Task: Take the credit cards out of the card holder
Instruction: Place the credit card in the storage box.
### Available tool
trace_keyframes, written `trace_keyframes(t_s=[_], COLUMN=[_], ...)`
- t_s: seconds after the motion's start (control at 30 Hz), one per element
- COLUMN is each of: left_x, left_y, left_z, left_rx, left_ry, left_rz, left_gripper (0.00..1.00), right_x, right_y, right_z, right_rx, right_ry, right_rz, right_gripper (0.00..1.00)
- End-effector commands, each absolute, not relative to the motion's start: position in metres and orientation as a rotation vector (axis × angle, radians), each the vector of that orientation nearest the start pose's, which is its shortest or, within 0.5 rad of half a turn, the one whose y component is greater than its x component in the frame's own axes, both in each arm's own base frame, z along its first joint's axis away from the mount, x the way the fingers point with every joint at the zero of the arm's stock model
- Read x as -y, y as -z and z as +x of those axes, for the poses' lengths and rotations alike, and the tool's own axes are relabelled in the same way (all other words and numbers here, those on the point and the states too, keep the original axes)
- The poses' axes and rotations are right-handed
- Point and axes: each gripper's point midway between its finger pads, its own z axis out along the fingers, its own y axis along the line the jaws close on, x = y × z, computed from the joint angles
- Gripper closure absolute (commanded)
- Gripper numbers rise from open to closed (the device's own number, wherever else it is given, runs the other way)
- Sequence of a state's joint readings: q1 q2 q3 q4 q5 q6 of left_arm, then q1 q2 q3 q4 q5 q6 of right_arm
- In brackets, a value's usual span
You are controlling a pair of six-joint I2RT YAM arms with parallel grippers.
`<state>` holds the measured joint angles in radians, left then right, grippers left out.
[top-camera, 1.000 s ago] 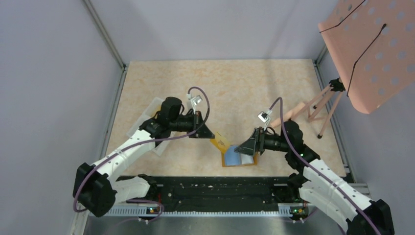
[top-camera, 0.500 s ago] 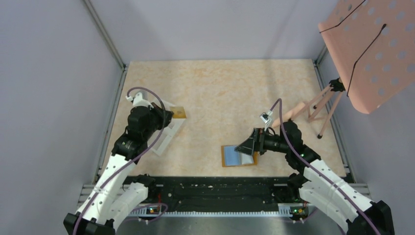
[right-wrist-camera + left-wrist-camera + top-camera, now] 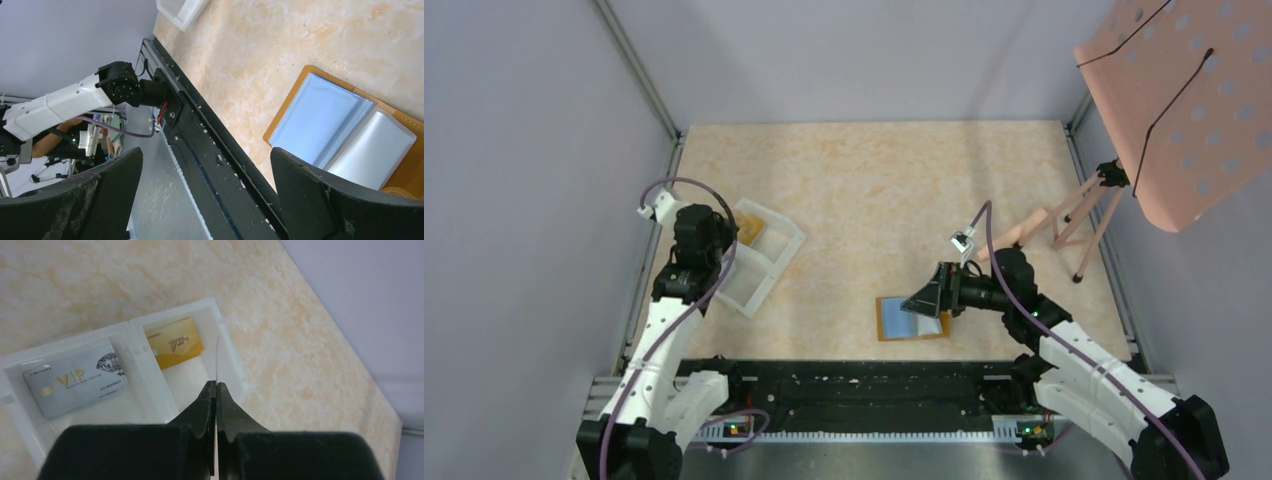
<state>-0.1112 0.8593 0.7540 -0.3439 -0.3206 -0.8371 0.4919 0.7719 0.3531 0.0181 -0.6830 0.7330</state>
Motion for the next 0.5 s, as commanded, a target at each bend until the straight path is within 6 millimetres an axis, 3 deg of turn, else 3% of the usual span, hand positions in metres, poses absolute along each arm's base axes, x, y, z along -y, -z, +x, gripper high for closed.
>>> trace_keyframes(t_s=[0.0, 0.1, 0.47], left_x=[-0.012, -0.022, -0.020], left_y=[-0.224, -0.216, -0.177], left_z=[0.337, 0.347, 0.371], left_rx=[-1.650, -1.628, -1.666], left_ry=[0.291, 0.276, 0.271], left_rz=[-1.008, -1.075, -1.153], left_gripper=[1.00, 1.00, 1.00], right_x=[-0.234, -0.234, -0.237], right_y=[-0.161, -0.161, -0.163], right_z=[0.157, 0.156, 0.160], right_rx=[-2.098, -2.096, -2.105], right_ry=[-1.436, -1.442, -1.435], right_rz=[-0.278, -0.283, -0.307], right_gripper=[0.01, 0.01, 0.01])
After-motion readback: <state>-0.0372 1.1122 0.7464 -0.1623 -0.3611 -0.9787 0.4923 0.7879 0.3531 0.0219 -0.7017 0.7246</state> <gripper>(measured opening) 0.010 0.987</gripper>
